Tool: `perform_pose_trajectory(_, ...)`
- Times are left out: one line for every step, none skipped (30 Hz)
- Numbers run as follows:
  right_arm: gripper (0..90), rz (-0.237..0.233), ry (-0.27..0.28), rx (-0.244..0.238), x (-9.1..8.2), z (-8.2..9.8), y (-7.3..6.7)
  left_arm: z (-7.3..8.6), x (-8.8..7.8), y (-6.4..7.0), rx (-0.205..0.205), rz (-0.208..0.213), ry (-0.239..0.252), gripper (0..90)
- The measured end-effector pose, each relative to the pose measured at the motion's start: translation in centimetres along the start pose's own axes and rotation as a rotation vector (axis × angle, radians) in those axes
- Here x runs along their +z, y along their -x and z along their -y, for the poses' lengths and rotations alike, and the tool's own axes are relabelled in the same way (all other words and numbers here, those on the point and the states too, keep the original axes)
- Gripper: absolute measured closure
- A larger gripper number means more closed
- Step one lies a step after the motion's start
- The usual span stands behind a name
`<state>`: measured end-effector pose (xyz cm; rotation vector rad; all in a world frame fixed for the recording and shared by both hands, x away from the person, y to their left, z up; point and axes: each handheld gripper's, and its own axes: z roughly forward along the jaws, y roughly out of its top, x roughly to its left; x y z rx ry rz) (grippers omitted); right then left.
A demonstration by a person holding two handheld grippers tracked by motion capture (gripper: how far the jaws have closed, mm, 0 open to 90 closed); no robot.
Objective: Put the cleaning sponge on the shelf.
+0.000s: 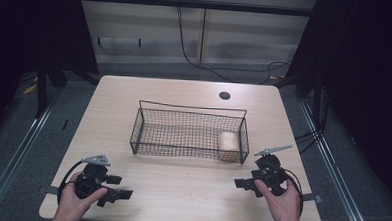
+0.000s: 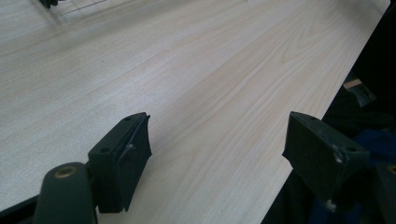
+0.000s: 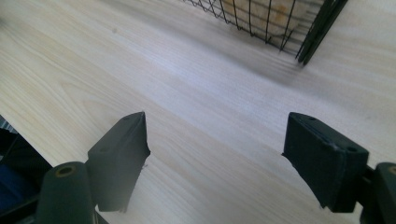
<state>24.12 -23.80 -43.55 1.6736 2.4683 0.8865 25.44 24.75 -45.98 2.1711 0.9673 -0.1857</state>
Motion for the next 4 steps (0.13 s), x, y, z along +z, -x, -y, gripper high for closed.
perform_pose_trajectory(21.5,0.001,0.01,-0.003,0.11,0.22,0.24,-0.01,-0.01,0.0,0.002,0.003,-0.002,22.4)
perform_pose_trajectory(21.0,0.003,0.02,0.006,0.21,0.47,0.53,-0.03,-0.05,0.01,0.006,0.001,-0.004,22.4)
perform_pose_trajectory(21.1,0.006,0.024,0.016,0.27,0.68,0.76,-0.03,-0.04,0.01,0.005,0.001,0.0,22.4)
perform_pose_trajectory(21.1,0.019,0.026,0.018,0.42,0.91,1.0,-0.03,-0.04,-0.01,0.004,0.0,-0.001,22.4)
